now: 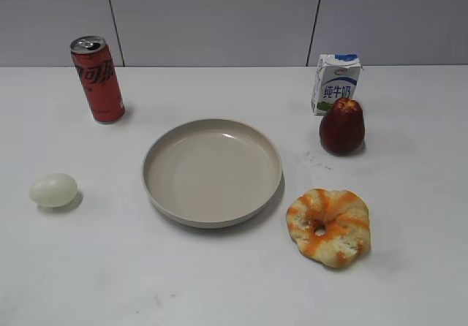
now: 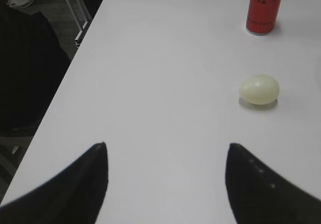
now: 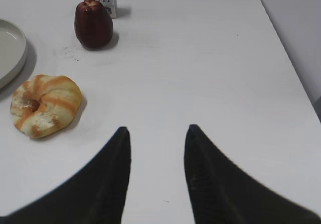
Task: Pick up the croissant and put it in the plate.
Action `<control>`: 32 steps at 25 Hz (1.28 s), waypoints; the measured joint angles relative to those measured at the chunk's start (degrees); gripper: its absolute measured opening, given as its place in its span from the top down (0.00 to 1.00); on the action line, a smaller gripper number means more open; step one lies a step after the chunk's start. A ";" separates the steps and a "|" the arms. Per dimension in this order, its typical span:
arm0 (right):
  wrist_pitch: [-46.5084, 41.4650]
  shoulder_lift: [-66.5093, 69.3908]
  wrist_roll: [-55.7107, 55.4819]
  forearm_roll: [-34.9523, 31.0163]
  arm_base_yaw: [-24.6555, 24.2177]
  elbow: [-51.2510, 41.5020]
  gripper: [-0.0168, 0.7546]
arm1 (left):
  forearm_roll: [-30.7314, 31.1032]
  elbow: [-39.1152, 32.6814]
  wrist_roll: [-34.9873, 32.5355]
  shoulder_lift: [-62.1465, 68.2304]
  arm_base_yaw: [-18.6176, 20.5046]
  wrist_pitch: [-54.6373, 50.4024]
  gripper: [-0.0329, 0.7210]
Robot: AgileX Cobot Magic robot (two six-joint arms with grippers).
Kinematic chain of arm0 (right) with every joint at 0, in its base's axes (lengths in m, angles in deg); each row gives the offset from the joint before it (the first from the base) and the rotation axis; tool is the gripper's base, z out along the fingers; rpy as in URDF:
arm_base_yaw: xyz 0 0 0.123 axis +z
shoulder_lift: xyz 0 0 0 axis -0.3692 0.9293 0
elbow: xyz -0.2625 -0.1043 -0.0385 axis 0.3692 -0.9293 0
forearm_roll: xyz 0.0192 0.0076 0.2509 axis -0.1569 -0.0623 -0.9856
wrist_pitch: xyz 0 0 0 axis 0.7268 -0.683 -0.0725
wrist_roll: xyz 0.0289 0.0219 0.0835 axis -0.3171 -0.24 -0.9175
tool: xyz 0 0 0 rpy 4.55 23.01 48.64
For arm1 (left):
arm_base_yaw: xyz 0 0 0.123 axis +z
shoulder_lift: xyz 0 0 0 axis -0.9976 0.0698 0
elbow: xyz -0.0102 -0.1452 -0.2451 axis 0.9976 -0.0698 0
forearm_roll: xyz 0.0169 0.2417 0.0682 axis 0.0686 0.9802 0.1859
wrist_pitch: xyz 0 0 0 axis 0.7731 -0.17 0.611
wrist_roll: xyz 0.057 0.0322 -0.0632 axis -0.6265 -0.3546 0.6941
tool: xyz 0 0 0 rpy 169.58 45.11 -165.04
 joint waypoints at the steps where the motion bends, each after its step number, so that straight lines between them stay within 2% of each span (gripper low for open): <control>1: 0.00 0.00 0.00 -0.32 0.00 0.00 0.62 | 0.00 0.00 0.00 0.00 0.00 0.00 0.22; 17: 0.00 0.00 0.00 -1.21 0.00 0.00 0.62 | 0.00 0.00 0.00 0.00 0.00 0.00 0.22; 20: 0.00 0.31 0.00 -1.43 0.00 0.00 0.51 | 0.00 0.00 0.00 0.00 0.00 0.00 0.22; 23: 0.26 3.00 0.00 -1.45 0.00 0.06 0.23 | 0.00 0.00 0.00 0.00 0.00 0.00 0.22; 24: 0.57 4.56 0.00 -1.45 0.00 0.18 0.19 | 0.00 0.00 0.00 0.00 0.00 0.00 0.22; 28: 2.71 13.08 0.00 -1.96 0.00 1.12 0.18 | 0.00 0.00 0.00 0.00 0.00 0.00 0.22; 32: 6.18 25.32 1.17 -6.62 0.05 2.61 0.20 | 0.00 0.00 0.00 0.00 0.00 0.00 0.22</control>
